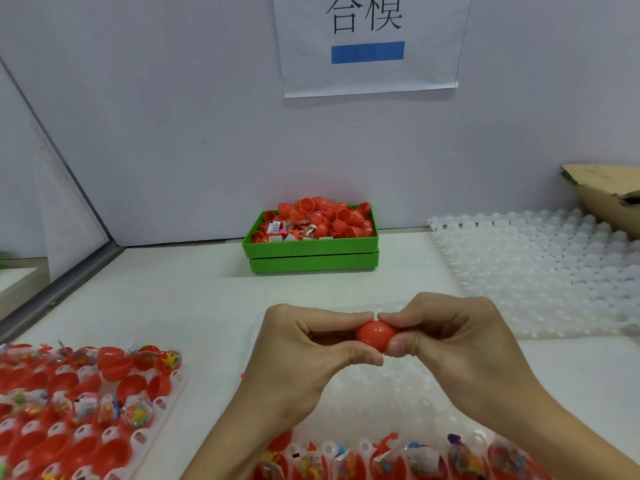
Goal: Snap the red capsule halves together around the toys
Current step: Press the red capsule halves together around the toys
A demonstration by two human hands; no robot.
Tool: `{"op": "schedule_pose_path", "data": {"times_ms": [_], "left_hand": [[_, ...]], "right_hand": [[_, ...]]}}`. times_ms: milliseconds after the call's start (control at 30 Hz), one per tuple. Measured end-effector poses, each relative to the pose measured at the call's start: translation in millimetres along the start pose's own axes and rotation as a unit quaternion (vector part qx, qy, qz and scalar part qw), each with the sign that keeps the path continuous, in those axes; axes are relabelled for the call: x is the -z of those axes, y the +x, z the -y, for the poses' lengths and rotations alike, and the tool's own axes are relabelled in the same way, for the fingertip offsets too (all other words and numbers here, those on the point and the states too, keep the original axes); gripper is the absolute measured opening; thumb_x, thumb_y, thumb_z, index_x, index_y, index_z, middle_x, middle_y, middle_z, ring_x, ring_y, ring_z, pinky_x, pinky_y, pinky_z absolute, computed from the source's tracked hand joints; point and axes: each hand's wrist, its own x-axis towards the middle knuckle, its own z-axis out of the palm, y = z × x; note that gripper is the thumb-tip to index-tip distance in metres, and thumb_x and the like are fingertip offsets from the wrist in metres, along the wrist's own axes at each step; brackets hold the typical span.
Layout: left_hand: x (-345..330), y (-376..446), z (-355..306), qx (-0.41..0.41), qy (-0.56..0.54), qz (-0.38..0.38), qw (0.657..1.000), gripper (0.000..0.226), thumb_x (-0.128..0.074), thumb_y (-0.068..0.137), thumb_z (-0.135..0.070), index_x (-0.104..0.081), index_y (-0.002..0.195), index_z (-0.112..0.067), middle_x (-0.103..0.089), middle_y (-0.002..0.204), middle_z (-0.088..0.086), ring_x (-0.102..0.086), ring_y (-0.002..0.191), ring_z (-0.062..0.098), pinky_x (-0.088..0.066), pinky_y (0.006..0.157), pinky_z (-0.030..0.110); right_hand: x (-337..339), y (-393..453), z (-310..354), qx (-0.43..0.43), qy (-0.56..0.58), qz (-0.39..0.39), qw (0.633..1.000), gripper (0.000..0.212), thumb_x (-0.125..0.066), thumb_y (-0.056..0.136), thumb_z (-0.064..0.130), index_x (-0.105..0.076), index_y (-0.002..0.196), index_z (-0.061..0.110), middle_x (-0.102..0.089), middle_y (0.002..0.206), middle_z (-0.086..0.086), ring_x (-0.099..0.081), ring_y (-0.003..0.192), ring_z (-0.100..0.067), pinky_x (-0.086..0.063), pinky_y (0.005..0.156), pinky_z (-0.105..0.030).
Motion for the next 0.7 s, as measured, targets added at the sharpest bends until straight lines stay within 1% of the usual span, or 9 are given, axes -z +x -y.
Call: {"op": "schedule_pose_path", "data": {"times_ms": [100, 167, 233, 300, 333, 400, 500, 600, 700], "left_hand": [[-0.9, 1.4, -1.8, -0.01, -0.002, -0.012, 1.0, 0.031, -0.085, 0.052, -0.021, -0.08, 0.082, -0.03, -0.077, 0.083, -0.011, -0.075, 0.08, 0.006, -0.056, 0.07, 0.013], [-0.8, 1.8, -1.4, -0.012, 0.004, -0.021, 1.0, 0.03, -0.085, 0.053, -0.026, -0.08, 0.082, -0.034, -0.077, 0.08, -0.009, -0.075, 0.076, 0.009, -0.057, 0.069, 0.015], [0.7, 2.7, 0.8, -0.019, 0.042, -0.039, 0.998, 0.031, -0.086, 0.052, -0.035, -0.08, 0.082, -0.029, -0.077, 0.077, -0.007, -0.073, 0.072, 0.011, -0.058, 0.067, 0.02], [1.8, 4.0, 2.5, -0.036, 0.092, -0.047, 0.994, 0.036, -0.088, 0.05, -0.041, -0.078, 0.081, -0.024, -0.074, 0.076, -0.008, -0.067, 0.068, 0.011, -0.058, 0.065, 0.027], [1.3, 4.2, 2.8, -0.046, 0.112, -0.043, 0.992, 0.037, -0.09, 0.05, -0.04, -0.076, 0.08, -0.024, -0.072, 0.076, -0.008, -0.064, 0.068, 0.012, -0.057, 0.065, 0.03], [-0.6, 3.3, 3.8, -0.07, 0.144, -0.028, 0.987, 0.041, -0.095, 0.05, -0.037, -0.069, 0.078, -0.024, -0.067, 0.079, -0.008, -0.06, 0.07, 0.014, -0.056, 0.065, 0.031], [-1.8, 2.8, 6.8, -0.058, 0.159, -0.004, 0.986, 0.045, -0.092, 0.051, -0.043, -0.064, 0.082, -0.027, -0.063, 0.086, -0.011, -0.061, 0.083, 0.012, -0.054, 0.07, 0.022], [-1.9, 4.0, 9.4, 0.009, 0.08, 0.006, 0.997, 0.048, -0.094, 0.052, -0.04, -0.066, 0.091, -0.032, -0.062, 0.098, -0.016, -0.06, 0.1, 0.005, -0.055, 0.082, 0.02], [-0.3, 5.8, 8.6, 0.048, 0.022, 0.001, 0.999, 0.051, -0.09, 0.051, -0.034, -0.072, 0.098, -0.029, -0.067, 0.11, -0.016, -0.063, 0.108, 0.003, -0.056, 0.091, 0.026]], "right_hand": [[-1.5, 2.8, 2.0, -0.007, -0.021, 0.008, 1.0, 0.036, -0.079, 0.069, -0.009, -0.081, 0.079, 0.026, -0.075, 0.073, -0.001, -0.07, 0.068, -0.01, -0.053, 0.066, -0.016], [-1.1, 2.8, 0.7, -0.022, -0.028, 0.025, 0.999, 0.034, -0.075, 0.077, -0.003, -0.08, 0.087, 0.029, -0.077, 0.08, 0.001, -0.072, 0.076, -0.01, -0.055, 0.074, -0.018], [-1.3, 2.1, 1.7, -0.053, 0.0, 0.055, 0.997, 0.021, -0.072, 0.081, 0.017, -0.079, 0.099, 0.025, -0.078, 0.091, 0.006, -0.074, 0.089, -0.009, -0.056, 0.084, -0.02], [-1.5, 1.8, 1.7, -0.084, 0.026, 0.086, 0.992, 0.034, -0.071, 0.075, 0.035, -0.076, 0.107, 0.024, -0.078, 0.097, 0.007, -0.073, 0.096, -0.009, -0.055, 0.089, -0.02], [-2.5, 1.7, 2.6, -0.092, 0.025, 0.097, 0.991, 0.034, -0.072, 0.075, 0.037, -0.077, 0.106, 0.025, -0.078, 0.097, 0.006, -0.073, 0.097, -0.01, -0.055, 0.089, -0.02], [-6.4, 2.2, 5.3, -0.095, 0.017, 0.117, 0.988, 0.018, -0.073, 0.083, 0.022, -0.08, 0.099, 0.026, -0.078, 0.094, 0.001, -0.074, 0.094, -0.017, -0.057, 0.086, -0.026], [-7.4, 2.4, 3.6, -0.116, 0.035, 0.129, 0.984, 0.024, -0.068, 0.088, 0.004, -0.08, 0.1, 0.021, -0.078, 0.094, -0.003, -0.074, 0.092, -0.019, -0.058, 0.084, -0.026], [-4.8, 5.3, 0.9, -0.14, 0.066, 0.11, 0.982, 0.034, -0.07, 0.084, 0.003, -0.069, 0.115, 0.018, -0.078, 0.097, -0.002, -0.074, 0.092, -0.016, -0.056, 0.078, -0.02], [-1.8, 7.6, 0.6, -0.136, 0.107, 0.104, 0.979, 0.039, -0.071, 0.076, 0.006, -0.066, 0.114, 0.012, -0.078, 0.097, -0.006, -0.075, 0.091, -0.019, -0.057, 0.073, -0.019]]}}
